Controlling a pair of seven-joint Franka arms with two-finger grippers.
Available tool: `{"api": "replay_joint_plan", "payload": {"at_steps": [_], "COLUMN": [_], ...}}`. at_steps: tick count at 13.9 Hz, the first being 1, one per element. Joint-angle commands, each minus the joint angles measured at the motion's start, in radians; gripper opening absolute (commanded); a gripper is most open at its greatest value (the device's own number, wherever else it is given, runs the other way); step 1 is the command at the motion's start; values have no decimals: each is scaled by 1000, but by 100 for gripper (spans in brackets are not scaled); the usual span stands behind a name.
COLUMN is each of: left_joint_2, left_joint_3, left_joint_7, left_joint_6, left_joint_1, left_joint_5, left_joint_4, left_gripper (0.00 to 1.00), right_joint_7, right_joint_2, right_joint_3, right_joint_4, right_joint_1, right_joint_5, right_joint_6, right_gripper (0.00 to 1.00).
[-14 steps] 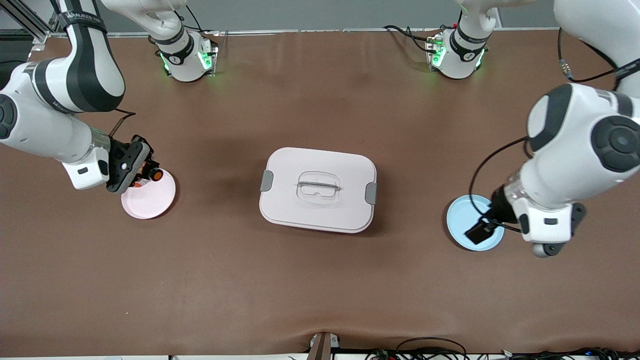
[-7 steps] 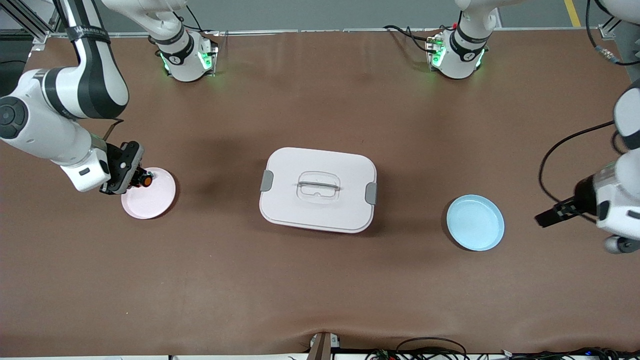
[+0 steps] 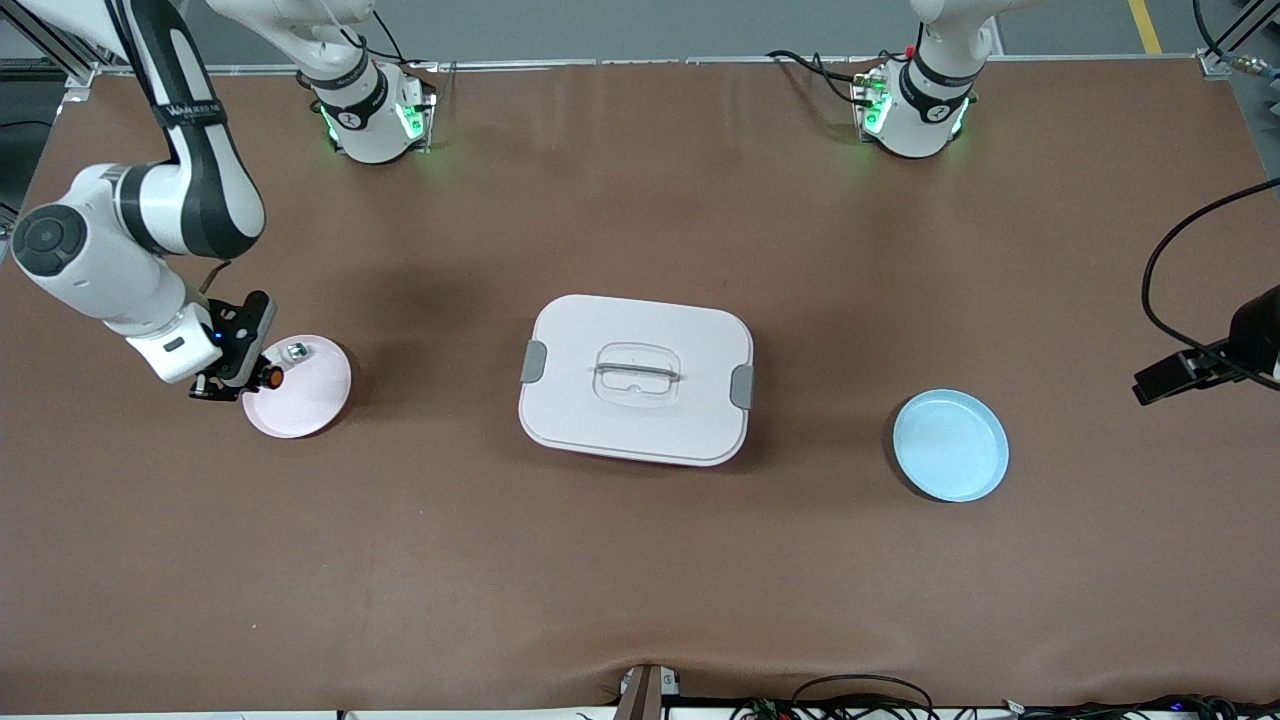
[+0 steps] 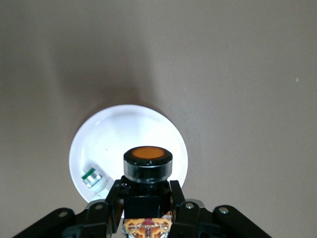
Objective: Transfer orange switch to right arm and place
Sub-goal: 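Lower the switch onto the white plate while the left gripper withdraws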
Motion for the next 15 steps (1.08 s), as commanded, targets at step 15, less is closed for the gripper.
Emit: {"api": "replay_joint_plan", "payload": {"at_steps": [15], "left_joint_2": [-346], "left_joint_3": [322], "left_joint_7": [183], "left_joint_6": [47], "left_joint_1": [-258], "left_joint_5": [-189], "left_joint_4": [-351], "left_gripper": [100], "right_joint_7": [-60], "right_joint_2": [261], "right_joint_3": [15], "right_joint_4": [-102], "right_joint_1": [-85], "right_joint_5": [-126], "right_joint_6": [405], "right_gripper": [0]}}
